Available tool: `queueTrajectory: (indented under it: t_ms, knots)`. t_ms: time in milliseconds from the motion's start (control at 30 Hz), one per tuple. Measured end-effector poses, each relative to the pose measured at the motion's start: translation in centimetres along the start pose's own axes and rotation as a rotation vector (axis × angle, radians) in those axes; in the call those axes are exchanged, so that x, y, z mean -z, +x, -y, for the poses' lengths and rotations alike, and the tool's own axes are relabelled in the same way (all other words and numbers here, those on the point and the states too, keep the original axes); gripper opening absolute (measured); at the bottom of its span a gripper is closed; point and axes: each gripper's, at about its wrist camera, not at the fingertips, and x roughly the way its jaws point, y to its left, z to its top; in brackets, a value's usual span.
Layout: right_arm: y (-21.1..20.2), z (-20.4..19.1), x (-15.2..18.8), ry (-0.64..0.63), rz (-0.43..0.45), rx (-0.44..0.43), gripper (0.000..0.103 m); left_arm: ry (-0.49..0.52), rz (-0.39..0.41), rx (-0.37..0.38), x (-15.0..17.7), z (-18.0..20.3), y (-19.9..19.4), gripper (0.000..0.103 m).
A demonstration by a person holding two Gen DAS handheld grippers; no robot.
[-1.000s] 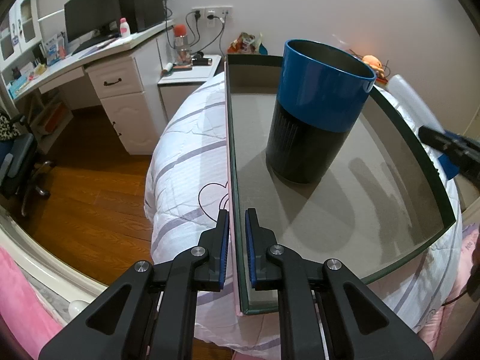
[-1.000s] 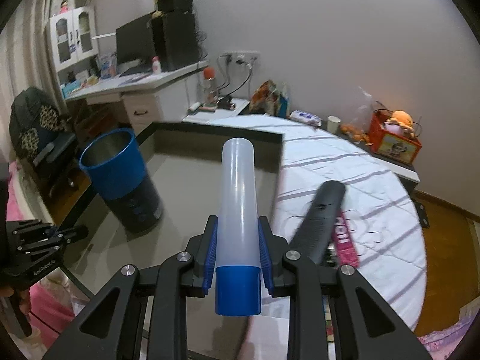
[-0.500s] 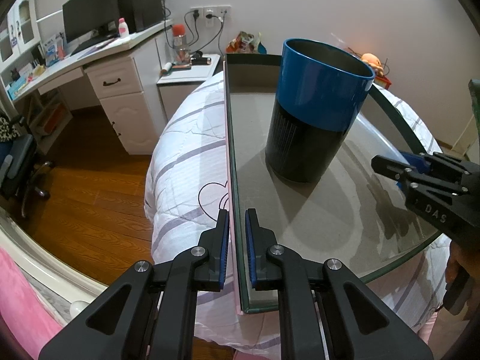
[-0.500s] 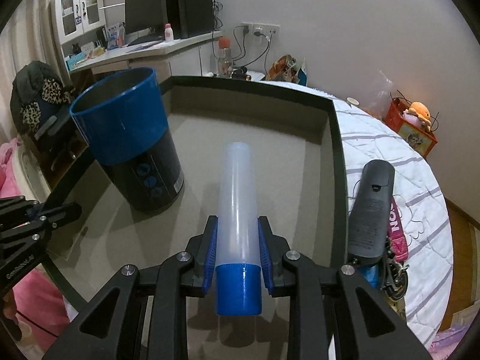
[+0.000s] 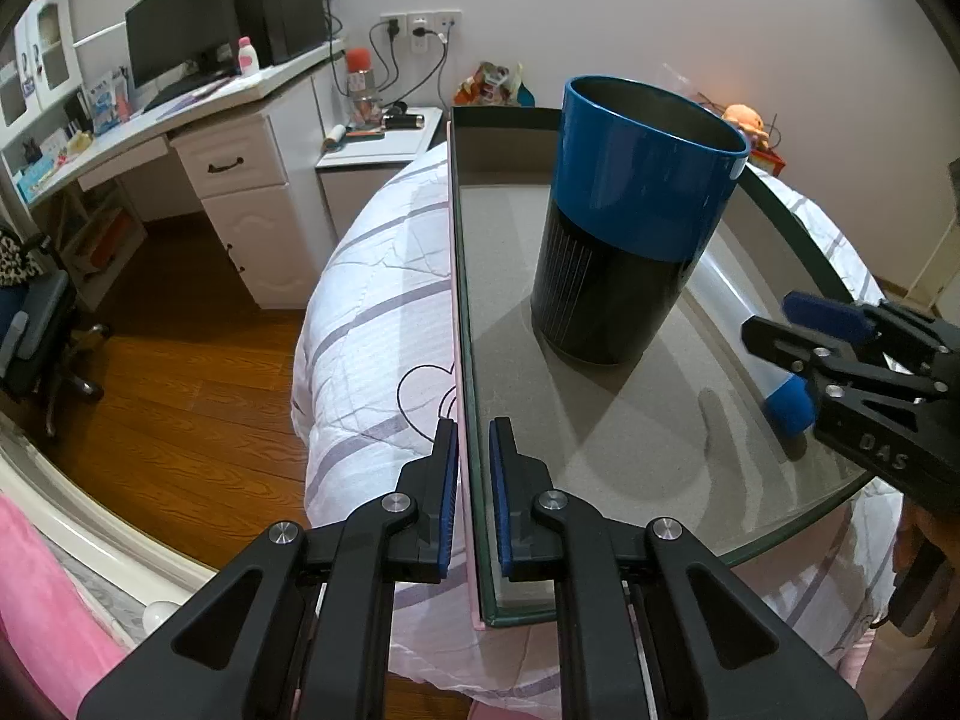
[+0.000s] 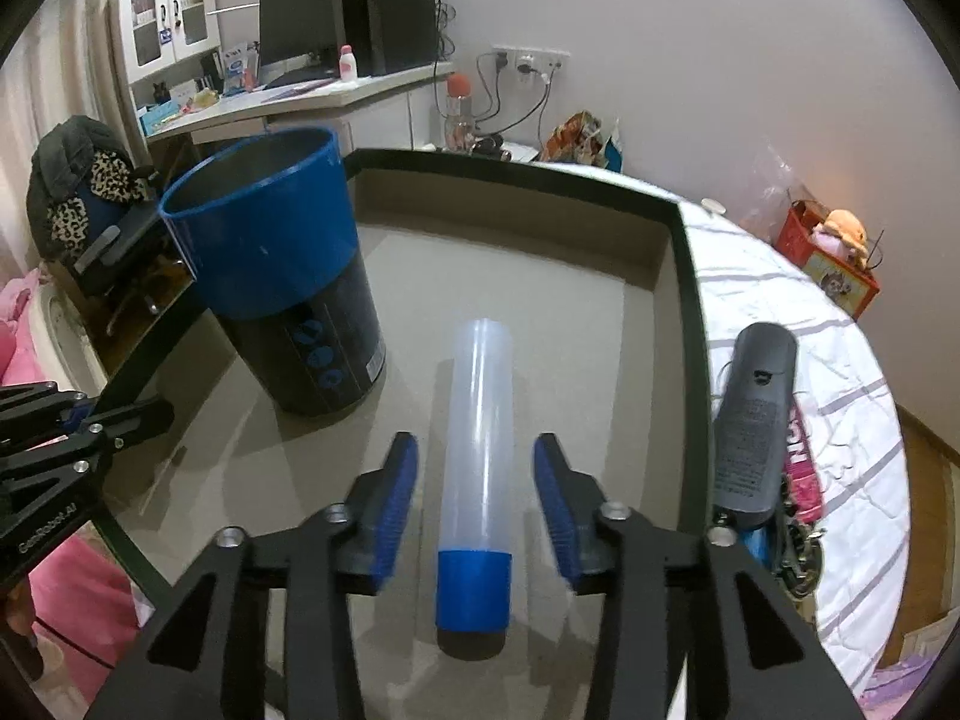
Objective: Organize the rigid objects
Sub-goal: 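Carry the clear tube into the tray and release it with the right tool, then reach to the blue highlighter and grasp it with the right tool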
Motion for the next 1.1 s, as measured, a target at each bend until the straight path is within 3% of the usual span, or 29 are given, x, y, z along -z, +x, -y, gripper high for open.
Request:
queueTrajectory:
  t_ms: [267,467,600,733,900,1100]
  knots:
    - [-5.3,3.5,-0.3,0.060,0.129,0.029,0.047,0.001,-0.001,-0.001,0.1,0.0,-0.1,0.009]
    - [-9.8,9.3,1.3,0.148,0.194,0.166,0.056,0.001,-0.001,-0.008,0.2,-0.1,-0.2,0.009]
    - [-10.9,12.3,3.2,0.198,0.178,0.244,0.056,0.000,0.000,-0.015,0.3,0.0,-0.3,0.009]
    - [-10.6,13.8,4.8,0.216,0.138,0.267,0.056,-0.001,-0.003,-0.021,0.3,0.1,-0.4,0.009]
    - [-9.4,14.3,7.0,0.198,0.083,0.239,0.056,-0.003,-0.004,-0.034,0.4,0.3,-0.5,0.009]
    - [-7.7,12.3,8.5,0.145,0.037,0.161,0.056,-0.001,-0.010,-0.050,0.3,0.5,-0.6,0.009]
